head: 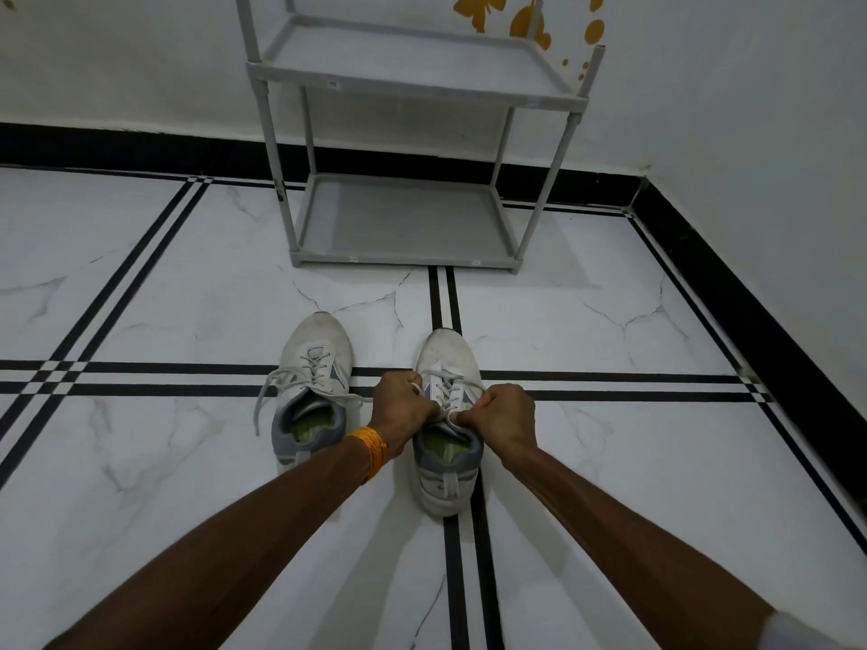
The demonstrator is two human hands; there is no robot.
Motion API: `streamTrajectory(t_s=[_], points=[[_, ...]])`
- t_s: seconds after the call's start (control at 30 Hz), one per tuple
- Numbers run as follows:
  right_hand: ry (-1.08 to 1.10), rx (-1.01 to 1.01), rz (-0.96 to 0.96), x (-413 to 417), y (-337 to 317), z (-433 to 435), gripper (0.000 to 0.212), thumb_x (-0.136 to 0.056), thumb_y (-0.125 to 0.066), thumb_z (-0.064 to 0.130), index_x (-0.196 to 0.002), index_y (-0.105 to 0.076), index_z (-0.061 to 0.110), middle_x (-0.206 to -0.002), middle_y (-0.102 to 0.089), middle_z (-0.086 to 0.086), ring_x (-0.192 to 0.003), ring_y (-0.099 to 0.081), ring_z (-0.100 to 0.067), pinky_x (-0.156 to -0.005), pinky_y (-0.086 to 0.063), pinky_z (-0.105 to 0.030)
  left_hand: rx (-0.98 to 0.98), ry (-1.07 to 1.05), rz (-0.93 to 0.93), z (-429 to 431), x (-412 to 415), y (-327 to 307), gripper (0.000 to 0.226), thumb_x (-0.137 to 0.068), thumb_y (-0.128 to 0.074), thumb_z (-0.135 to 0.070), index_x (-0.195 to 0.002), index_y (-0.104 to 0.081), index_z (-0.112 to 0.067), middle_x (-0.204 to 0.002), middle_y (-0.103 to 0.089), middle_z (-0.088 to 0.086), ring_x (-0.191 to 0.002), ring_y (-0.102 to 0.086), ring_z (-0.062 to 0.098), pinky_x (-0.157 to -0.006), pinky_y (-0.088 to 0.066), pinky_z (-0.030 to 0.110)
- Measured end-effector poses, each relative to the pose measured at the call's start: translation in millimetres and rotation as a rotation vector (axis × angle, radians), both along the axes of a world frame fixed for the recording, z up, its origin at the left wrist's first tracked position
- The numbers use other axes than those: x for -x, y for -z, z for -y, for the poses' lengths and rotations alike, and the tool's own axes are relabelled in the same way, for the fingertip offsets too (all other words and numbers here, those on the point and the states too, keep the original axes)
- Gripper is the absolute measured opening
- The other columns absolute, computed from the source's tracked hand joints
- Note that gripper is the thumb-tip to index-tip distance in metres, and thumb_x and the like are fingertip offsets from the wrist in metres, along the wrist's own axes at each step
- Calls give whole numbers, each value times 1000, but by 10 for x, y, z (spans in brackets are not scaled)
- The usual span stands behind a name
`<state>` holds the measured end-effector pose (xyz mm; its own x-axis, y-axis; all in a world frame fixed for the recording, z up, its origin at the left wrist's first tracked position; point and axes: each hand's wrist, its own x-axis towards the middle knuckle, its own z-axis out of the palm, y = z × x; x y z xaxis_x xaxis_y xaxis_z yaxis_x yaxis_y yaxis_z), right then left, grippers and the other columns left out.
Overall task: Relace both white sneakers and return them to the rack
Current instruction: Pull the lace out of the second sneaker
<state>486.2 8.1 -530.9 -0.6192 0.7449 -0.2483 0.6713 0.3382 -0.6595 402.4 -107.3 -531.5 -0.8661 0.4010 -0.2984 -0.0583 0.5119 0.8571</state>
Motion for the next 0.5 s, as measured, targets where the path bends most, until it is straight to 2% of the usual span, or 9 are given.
streamTrajectory(t_s=[0.07,0.1,0.17,0.23,0.33,0.43,0.5], points=[[-32,-22,10,-17,-42,-16,35,-57,-92,33,-67,-69,8,-68,-71,-5,-63,-65,-16,-59,-53,-29,16,50,-71,9,-9,-27,21,-63,-82,-5,-62,-61,-3,-61,-61,7,-58,-56,19,-48,-47,16],[-63,-30,19,-11,-94,-43,34,-58,-91,34,-64,-67,10,-69,-71,-6,-64,-65,-17,-60,-52,-30,16,82,-130,21,-1,-65,30,-66,-78,-4,-53,-52,-10,-53,-52,3,-53,-48,15,-43,-39,13],[-164,-42,78,21,-288,-150,34,-63,-86,38,-62,-65,11,-69,-70,-8,-62,-61,-17,-57,-48,-30,43,192,-272,56,60,-196,43,-70,-73,-9,-47,-38,-18,-49,-41,-1,-50,-38,13,-46,-34,21],[-329,-25,211,51,-579,-276,35,-69,-80,42,-72,-70,8,-66,-69,-5,-57,-58,-15,-51,-43,-26,166,388,-405,120,180,-420,45,-75,-72,-25,-48,-37,-19,-48,-40,-2,-48,-38,12,-48,-29,23],[-548,-82,330,129,-1016,-372,23,-73,-80,33,-81,-74,12,-72,-74,0,-63,-67,-12,-51,-51,-22,404,607,-656,145,362,-839,44,-76,-71,-42,-52,-42,-20,-50,-38,-10,-51,-38,9,-50,-27,23],[-609,-271,359,308,-1299,-403,23,-71,-82,29,-86,-76,12,-82,-73,-2,-76,-69,-18,-70,-59,-31,417,688,-787,37,395,-1193,27,-80,-69,-41,-77,-63,-15,-56,-36,-13,-63,-42,12,-62,-35,26],[-616,-212,357,411,-1435,-390,24,-75,-79,28,-90,-75,10,-84,-70,-3,-79,-66,-18,-69,-57,-30,395,800,-816,-53,371,-1309,25,-83,-67,-38,-77,-60,-15,-59,-39,-9,-63,-42,13,-63,-36,27]])
